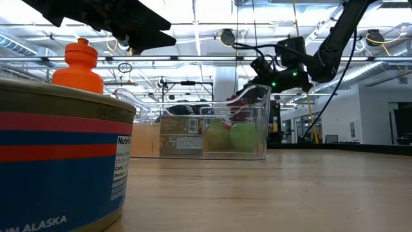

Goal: Pick & Place Food Item
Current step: Put the grapes into the top transparent bin

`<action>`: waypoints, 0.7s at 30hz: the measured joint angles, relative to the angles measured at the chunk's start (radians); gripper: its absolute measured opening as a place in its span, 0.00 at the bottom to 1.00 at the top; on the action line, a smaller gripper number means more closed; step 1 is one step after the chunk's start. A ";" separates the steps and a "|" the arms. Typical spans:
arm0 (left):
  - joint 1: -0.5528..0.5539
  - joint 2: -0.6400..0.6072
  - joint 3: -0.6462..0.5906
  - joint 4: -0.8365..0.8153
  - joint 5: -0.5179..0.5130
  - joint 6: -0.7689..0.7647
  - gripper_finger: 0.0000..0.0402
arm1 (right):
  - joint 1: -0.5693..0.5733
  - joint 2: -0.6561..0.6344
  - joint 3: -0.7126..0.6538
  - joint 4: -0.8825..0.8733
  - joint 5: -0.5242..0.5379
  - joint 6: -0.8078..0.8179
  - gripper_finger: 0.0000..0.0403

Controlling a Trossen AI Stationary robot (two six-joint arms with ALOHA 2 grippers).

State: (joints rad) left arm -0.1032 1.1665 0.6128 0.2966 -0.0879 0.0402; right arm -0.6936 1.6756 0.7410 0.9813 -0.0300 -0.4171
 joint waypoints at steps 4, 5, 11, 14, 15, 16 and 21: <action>0.000 0.000 0.000 0.000 0.000 0.000 0.75 | 0.015 0.000 0.000 -0.009 -0.001 0.057 0.00; 0.000 0.000 0.000 0.000 0.000 0.000 0.75 | 0.020 0.000 0.000 -0.009 -0.001 0.066 0.00; 0.000 0.000 0.000 0.000 0.000 0.000 0.75 | 0.048 0.000 0.000 -0.043 0.001 0.077 0.00; 0.000 0.000 0.000 0.000 0.000 0.000 0.75 | 0.062 0.000 0.000 -0.072 0.002 0.077 0.00; 0.000 0.000 0.000 0.000 0.000 0.000 0.75 | 0.067 0.000 0.000 -0.081 0.002 0.077 0.00; 0.000 0.000 0.000 0.000 0.000 0.000 0.75 | 0.070 0.000 0.000 -0.088 0.002 0.077 0.00; 0.000 0.000 0.000 0.000 0.000 0.000 0.75 | 0.081 0.000 0.000 -0.090 0.057 0.137 0.04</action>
State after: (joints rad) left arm -0.1033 1.1667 0.6128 0.2966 -0.0879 0.0400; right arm -0.6128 1.6756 0.7407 0.8917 0.0266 -0.2805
